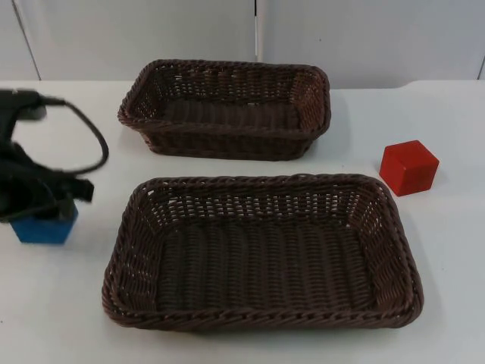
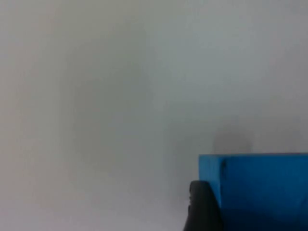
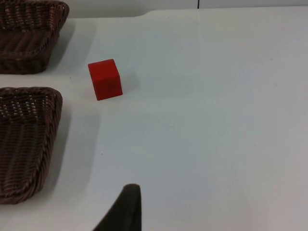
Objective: Pick up one cube with the left hand and place it into the upper basket. Pick up one cube with the right hand and place it into the lower basket.
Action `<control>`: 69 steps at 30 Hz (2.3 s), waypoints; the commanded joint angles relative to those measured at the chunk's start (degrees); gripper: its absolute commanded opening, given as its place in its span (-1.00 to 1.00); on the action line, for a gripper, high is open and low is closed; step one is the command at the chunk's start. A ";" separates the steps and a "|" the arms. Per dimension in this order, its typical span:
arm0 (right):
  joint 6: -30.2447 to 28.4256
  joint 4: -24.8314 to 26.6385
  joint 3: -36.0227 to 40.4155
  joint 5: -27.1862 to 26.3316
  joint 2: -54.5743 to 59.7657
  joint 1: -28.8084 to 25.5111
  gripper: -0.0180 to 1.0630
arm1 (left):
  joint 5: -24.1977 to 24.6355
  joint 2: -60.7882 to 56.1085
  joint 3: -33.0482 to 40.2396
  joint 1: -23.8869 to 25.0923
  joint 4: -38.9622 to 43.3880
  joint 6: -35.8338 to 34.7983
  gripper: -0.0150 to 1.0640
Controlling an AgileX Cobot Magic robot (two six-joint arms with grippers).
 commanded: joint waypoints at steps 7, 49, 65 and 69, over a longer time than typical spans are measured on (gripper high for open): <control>-0.14 -0.22 0.19 -0.41 -0.18 -0.24 0.97 | 4.80 -16.16 -0.11 -0.28 -0.66 -2.56 -0.97; -0.14 0.44 0.09 -0.53 -0.18 -0.24 0.97 | 10.41 -33.02 -0.11 -0.28 0.02 -2.77 -0.98; -0.14 1.13 0.09 -0.53 -0.18 -0.24 0.97 | 12.47 -33.02 -0.11 2.41 -2.89 -7.65 -0.98; -0.14 1.13 0.09 -0.53 -0.18 -0.24 0.97 | 5.75 -33.02 -0.11 2.41 -2.98 -7.65 -0.98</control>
